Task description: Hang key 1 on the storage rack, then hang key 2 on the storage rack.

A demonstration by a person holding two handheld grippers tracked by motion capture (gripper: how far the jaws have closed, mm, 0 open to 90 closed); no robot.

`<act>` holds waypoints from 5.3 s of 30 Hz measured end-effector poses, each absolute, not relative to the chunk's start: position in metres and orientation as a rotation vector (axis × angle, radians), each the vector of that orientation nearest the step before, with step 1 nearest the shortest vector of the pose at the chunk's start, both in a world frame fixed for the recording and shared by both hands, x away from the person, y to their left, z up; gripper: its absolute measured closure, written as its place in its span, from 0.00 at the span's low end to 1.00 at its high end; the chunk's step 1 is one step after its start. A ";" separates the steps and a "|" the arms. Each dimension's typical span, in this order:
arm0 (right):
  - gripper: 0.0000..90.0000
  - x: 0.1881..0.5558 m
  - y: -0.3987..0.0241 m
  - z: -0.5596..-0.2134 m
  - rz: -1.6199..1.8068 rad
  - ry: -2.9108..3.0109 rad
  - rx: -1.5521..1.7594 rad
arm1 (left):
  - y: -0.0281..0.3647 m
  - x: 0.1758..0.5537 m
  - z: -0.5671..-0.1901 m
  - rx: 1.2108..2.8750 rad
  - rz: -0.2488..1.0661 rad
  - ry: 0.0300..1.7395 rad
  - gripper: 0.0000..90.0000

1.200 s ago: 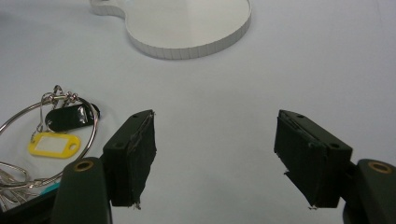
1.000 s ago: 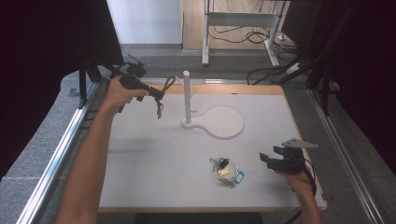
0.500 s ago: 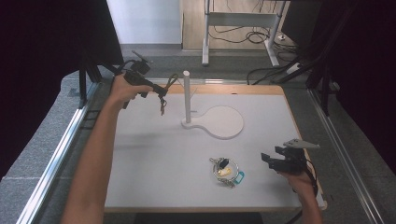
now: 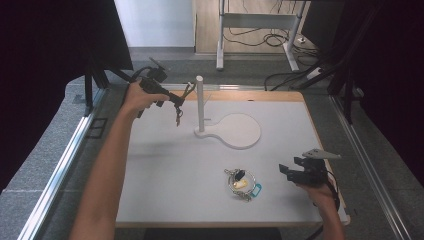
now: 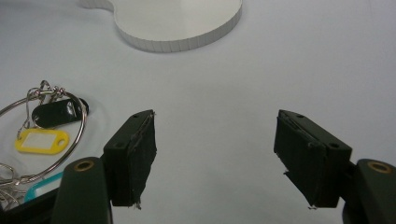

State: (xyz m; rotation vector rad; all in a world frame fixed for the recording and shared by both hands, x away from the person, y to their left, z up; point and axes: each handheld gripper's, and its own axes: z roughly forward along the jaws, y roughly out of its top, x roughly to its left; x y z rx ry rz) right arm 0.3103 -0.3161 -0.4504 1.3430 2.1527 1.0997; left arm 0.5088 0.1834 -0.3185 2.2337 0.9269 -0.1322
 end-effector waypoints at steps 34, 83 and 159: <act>0.33 0.310 -0.315 -0.448 1.089 2.157 1.334 | 0.165 0.456 -0.317 2.269 0.043 0.827 0.56; 0.40 0.299 -0.287 -0.443 1.076 2.258 1.218 | 0.179 0.316 -0.421 2.318 0.058 0.903 0.43; 0.97 0.368 -0.190 -0.419 0.553 2.913 1.064 | 0.196 0.293 -0.422 2.291 0.058 0.866 0.41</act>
